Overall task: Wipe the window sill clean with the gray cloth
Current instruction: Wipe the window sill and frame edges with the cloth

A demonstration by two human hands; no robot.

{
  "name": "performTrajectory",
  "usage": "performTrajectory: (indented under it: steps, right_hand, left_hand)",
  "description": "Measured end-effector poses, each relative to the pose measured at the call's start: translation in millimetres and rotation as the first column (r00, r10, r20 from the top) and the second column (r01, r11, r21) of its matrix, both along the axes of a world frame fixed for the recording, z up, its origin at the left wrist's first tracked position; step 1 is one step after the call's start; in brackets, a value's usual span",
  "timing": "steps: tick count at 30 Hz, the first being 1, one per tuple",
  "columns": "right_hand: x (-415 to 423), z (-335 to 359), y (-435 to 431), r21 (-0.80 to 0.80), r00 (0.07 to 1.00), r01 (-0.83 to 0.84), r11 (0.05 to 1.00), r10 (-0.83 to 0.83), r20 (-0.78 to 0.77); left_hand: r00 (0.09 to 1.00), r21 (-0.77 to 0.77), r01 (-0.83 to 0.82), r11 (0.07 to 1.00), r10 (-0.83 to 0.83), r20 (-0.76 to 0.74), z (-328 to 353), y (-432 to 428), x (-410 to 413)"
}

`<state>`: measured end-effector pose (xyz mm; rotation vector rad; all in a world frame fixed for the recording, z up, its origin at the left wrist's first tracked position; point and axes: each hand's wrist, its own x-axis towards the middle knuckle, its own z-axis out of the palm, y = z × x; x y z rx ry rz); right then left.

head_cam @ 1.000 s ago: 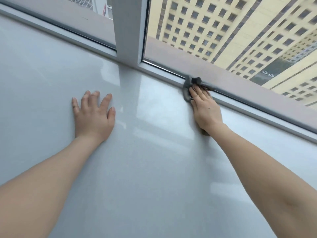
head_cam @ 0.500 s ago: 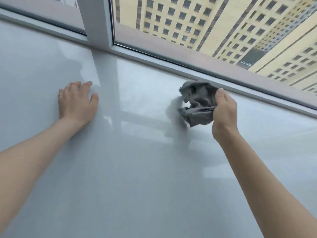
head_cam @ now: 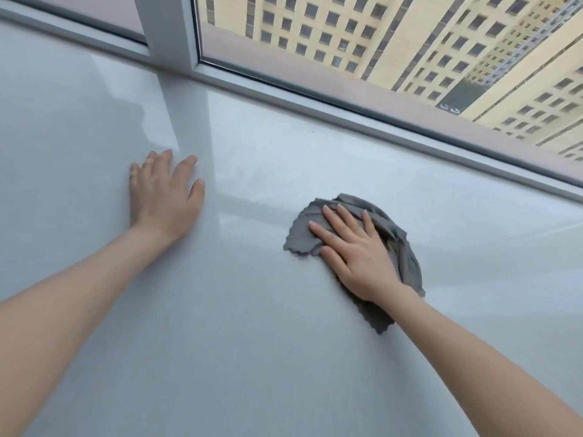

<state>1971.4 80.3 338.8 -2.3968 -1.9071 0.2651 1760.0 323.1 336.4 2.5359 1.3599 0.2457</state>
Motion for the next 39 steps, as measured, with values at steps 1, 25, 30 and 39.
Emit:
performTrajectory:
  steps: [1,25,30,39]
  right_hand:
    - [21,-2,8,0.005,0.998,0.054,0.999,-0.054,0.015]
    - [32,-7,255,0.069,0.978,-0.208,0.976,0.208,0.017]
    - [88,-3,193,0.128,0.990,-0.130,0.983,0.136,-0.043]
    - [196,-11,12,0.096,0.871,0.491,0.866,-0.488,-0.057]
  left_hand:
    - [1.000,0.005,-0.007,1.000,0.007,-0.014,-1,-2,2]
    - [0.994,0.117,-0.089,0.989,0.096,-0.048,-10,-8,8]
    - [0.993,0.129,-0.091,0.987,0.100,-0.066,-9,-8,7]
    - [0.963,0.161,-0.110,0.981,0.145,-0.228,-3,-19,15]
